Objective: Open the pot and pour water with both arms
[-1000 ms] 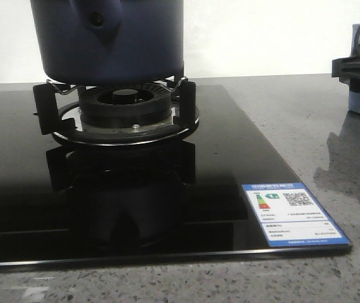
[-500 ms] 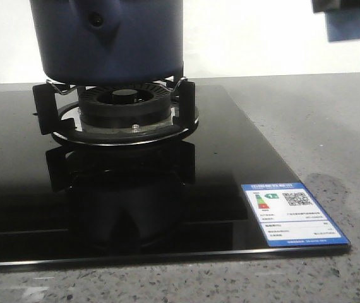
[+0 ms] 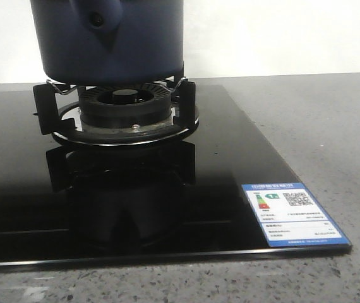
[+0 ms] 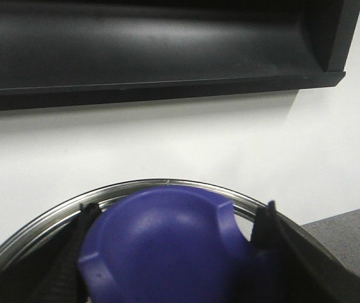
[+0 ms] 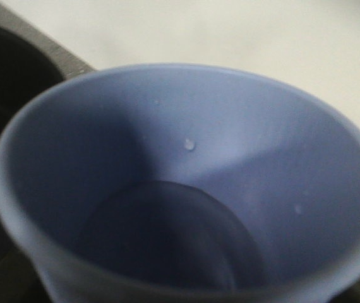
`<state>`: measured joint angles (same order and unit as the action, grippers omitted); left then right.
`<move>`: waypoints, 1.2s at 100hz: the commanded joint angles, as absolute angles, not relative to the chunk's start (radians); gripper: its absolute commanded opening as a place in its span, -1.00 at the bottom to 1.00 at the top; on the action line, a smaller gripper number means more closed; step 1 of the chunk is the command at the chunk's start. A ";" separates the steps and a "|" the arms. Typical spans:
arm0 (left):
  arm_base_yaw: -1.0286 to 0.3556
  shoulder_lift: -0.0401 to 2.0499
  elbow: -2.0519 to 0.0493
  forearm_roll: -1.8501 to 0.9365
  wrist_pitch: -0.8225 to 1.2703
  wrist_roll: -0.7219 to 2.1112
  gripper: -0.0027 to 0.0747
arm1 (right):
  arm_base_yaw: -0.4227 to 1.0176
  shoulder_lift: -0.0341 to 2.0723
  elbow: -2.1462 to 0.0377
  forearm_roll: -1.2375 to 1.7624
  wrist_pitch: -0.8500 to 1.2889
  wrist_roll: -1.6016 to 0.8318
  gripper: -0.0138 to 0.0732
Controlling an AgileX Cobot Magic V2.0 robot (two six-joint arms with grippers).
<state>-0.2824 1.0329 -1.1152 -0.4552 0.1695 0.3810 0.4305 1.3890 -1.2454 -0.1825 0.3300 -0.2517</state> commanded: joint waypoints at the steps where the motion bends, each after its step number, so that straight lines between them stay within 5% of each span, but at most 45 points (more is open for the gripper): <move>1: -0.279 1.008 -1.151 -0.463 0.073 0.379 -0.01 | 0.469 1.384 -1.324 -0.287 0.276 -0.262 -0.04; 51: -0.279 1.008 -1.151 -0.463 0.073 0.379 -0.01 | 0.586 1.539 -1.513 -0.704 0.388 -0.262 -0.04; 120: -0.279 1.008 -1.151 -0.463 0.075 0.379 -0.01 | 0.586 1.554 -1.513 -1.188 0.269 -0.262 -0.04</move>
